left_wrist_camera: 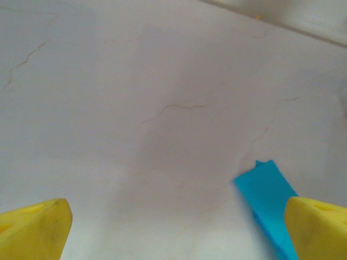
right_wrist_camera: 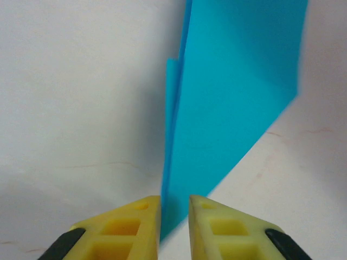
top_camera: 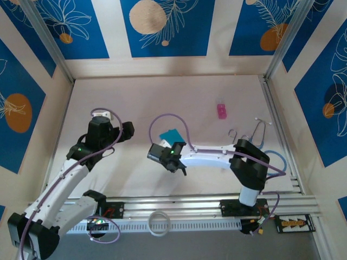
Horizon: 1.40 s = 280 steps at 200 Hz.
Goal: Fold a paper plane with a square sheet of paper (pick it up from the middle)
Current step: Turn over the paper at the center of the table, then rotate the paper at the center of the table.
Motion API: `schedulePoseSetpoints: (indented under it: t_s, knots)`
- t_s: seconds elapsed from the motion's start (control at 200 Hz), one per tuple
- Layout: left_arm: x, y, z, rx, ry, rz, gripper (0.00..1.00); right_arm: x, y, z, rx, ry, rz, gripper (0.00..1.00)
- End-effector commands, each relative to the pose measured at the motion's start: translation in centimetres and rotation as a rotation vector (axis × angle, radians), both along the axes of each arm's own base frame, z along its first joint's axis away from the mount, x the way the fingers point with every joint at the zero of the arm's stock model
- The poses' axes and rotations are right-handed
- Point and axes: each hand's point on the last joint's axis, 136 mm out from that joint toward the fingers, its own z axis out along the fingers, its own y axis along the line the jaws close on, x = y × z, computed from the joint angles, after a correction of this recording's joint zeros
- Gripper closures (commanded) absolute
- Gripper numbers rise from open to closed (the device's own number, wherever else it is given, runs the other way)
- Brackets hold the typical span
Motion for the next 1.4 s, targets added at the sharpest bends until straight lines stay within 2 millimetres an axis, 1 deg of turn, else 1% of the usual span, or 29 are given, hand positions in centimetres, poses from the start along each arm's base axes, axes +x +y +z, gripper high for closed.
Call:
schedulePoseSetpoints:
  t_s: [0.0,0.065,0.155,0.19,0.245,0.295,0.345,0.43,0.535,0.59,0.775,0.84,0.905,1.01,1.106,1.226,1.276,1.351,1.396]
  knots:
    - [0.2,-1.9,1.2,-0.085,-0.062,-0.092,0.0,-1.1,3.0,1.5,0.24,0.103,0.031,0.67]
    - [0.2,-2.7,1.0,-0.112,-0.054,-0.134,0.0,-1.0,3.4,2.3,0.341,0.145,0.013,0.65]
    - [0.3,-3.7,0.5,-0.139,-0.025,-0.176,0.05,-0.8,3.4,3.4,0.509,0.224,-0.02,0.63]
    - [0.3,-4.2,0.2,-0.15,-0.009,-0.194,0.07,-0.4,3.3,3.9,0.577,0.25,-0.044,0.63]
    - [0.5,-4.9,-0.1,-0.169,0.011,-0.221,0.14,0.7,2.6,4.1,0.669,0.276,-0.122,0.64]
    - [0.6,-5.6,-0.3,-0.193,0.035,-0.245,0.18,1.4,1.9,4.2,0.763,0.332,-0.188,0.67]
    - [0.7,-6.3,-0.8,-0.214,0.063,-0.269,0.23,2.1,1.6,4.4,0.868,0.4,-0.233,0.73]
    - [1.0,-7.4,-1.5,-0.25,0.109,-0.3,0.32,3.2,0.9,3.8,0.953,0.478,-0.314,0.82]
    - [1.3,-8.1,-2.5,-0.281,0.156,-0.307,0.38,3.9,0.8,2.5,0.942,0.526,-0.348,0.88]
    - [1.5,-8.2,-2.9,-0.295,0.173,-0.3,0.39,4.1,0.9,1.8,0.925,0.543,-0.363,0.89]
    - [1.6,-9.0,-4.2,-0.338,0.229,-0.309,0.44,4.5,1.2,-0.6,0.877,0.597,-0.409,0.91]
    - [1.6,-9.2,-4.7,-0.348,0.252,-0.31,0.49,4.5,1.2,-1.5,0.856,0.614,-0.432,0.91]
    - [1.6,-9.6,-5.1,-0.362,0.276,-0.32,0.51,4.5,1.3,-2.2,0.844,0.625,-0.455,0.91]
    - [1.6,-10.1,-5.7,-0.381,0.302,-0.331,0.52,4.4,0.0,-4.4,0.771,0.624,-0.6,0.92]
    - [1.7,-10.2,-6.1,-0.395,0.317,-0.33,0.53,3.8,-0.7,-6.0,0.735,0.639,-0.695,0.93]
    - [1.7,-10.9,-6.4,-0.429,0.339,-0.35,0.56,3.1,-0.7,-6.6,0.731,0.634,-0.767,0.93]
    - [1.8,-11.3,-6.7,-0.445,0.348,-0.355,0.59,2.9,-0.8,-6.8,0.716,0.624,-0.807,0.93]
    - [2.1,-11.7,-7.4,-0.475,0.37,-0.349,0.63,2.4,-1.5,-7.4,0.677,0.602,-0.917,0.94]
    - [2.3,-12.1,-7.7,-0.498,0.382,-0.353,0.65,2.1,-1.4,-7.6,0.678,0.599,-0.962,0.94]
